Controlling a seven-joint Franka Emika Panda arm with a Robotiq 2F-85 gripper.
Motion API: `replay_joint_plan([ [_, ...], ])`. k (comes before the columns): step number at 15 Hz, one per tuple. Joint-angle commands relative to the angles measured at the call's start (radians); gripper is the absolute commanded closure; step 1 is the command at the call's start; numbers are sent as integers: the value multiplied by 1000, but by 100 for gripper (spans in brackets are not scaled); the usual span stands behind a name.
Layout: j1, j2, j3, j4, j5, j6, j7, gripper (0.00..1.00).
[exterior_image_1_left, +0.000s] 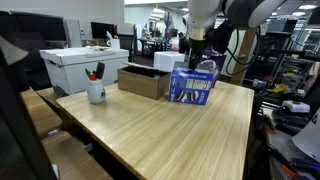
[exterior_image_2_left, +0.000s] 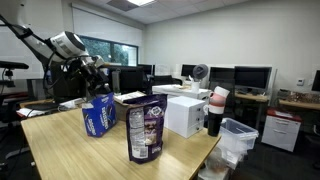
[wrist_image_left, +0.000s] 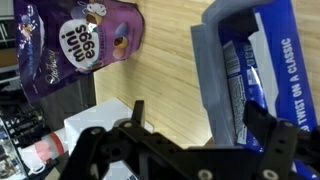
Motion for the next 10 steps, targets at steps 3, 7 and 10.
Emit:
replay_joint_plan([
  [3,2,46,2,98,90,-183,96,0],
  [7,1,69,-4,152,161,-284,121,0],
  [10,-3,66,-15,172,226,-295,125,0],
])
